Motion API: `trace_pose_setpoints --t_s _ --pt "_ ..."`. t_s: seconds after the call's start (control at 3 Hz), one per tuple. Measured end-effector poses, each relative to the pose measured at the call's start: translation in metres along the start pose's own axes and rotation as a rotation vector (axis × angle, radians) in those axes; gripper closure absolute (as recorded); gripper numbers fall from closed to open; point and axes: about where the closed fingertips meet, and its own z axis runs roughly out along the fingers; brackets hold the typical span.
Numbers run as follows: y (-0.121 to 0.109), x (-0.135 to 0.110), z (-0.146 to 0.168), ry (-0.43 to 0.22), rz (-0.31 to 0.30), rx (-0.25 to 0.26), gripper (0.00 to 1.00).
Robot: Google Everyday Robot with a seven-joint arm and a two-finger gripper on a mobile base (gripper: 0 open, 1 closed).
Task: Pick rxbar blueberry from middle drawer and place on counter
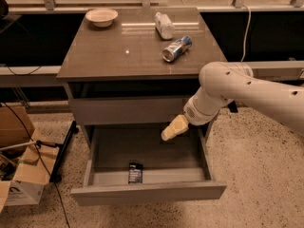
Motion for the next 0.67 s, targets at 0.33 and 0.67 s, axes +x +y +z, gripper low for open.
trace_pose_setpoints --t_s 0.33,0.67 --pt "0.003 -0.001 -0.010 -0.008 0.018 -0.004 0.00" --pt "0.000 -0.006 0.016 0.001 0.041 -0.027 0.00"
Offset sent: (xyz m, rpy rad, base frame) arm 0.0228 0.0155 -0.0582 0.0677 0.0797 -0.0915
